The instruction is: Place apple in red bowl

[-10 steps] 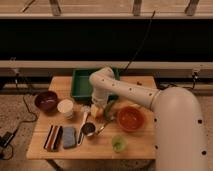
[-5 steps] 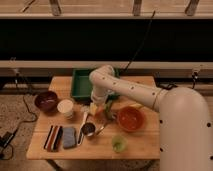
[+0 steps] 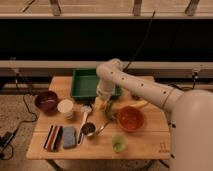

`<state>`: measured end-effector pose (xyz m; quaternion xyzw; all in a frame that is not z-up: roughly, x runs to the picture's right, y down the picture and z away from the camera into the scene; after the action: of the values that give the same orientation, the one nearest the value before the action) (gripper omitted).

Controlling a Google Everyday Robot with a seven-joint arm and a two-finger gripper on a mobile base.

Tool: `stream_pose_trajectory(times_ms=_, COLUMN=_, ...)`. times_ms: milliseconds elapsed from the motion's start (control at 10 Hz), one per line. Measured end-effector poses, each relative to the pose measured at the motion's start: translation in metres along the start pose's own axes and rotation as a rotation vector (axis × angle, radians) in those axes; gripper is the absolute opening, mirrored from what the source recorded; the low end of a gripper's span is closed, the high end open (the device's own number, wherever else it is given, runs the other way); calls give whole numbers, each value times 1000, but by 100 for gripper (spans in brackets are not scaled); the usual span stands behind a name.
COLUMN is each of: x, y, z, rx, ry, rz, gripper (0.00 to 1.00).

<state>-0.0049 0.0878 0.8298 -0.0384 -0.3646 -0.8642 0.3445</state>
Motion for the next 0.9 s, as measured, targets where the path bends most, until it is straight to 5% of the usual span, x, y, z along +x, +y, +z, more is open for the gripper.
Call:
stream_pose_trajectory(times_ms=700, x=-87, y=61, z=-42, rx=-36, ry=2, rz=118, gripper=1)
stream_pose_trajectory(times_ms=900, x=-105, y=74, z=-44, rx=-47, ry=-14, rz=153, gripper=14)
